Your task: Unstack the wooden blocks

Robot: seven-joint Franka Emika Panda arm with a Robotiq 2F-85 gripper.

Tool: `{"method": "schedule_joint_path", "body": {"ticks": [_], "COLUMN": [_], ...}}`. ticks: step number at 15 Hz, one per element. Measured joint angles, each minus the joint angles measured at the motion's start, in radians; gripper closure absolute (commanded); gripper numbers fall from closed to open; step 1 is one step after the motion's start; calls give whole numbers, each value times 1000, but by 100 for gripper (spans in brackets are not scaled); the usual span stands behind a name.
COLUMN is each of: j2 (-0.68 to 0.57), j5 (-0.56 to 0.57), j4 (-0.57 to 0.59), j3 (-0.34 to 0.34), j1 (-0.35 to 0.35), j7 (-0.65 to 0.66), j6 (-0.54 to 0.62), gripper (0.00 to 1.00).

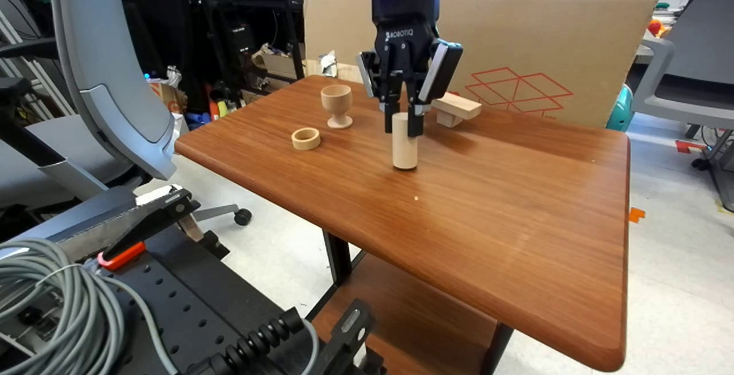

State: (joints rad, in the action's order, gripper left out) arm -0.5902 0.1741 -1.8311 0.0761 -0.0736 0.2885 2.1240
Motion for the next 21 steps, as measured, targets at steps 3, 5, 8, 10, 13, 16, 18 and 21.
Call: {"method": "schedule_joint_path", "body": {"ticks": [3,5,8,10,13,16,18,21], "j2": [-1,-1,-1,-1,-1,17,41,66], "j5": [5,16,37,44,50,47,39,27], "j4": [-1,-1,-2,-2,-2,-2,4,26], "j3": [0,0,0,0,0,-4,-4,0], "j1": [0,-1,-5,-9,-11,-12,-11,-8], "j7": [0,0,2,4,7,6,7,8], "j6": [0,0,0,0,2,19,16,14], "gripper": [90,42,24,11,0,0,0,0]}}
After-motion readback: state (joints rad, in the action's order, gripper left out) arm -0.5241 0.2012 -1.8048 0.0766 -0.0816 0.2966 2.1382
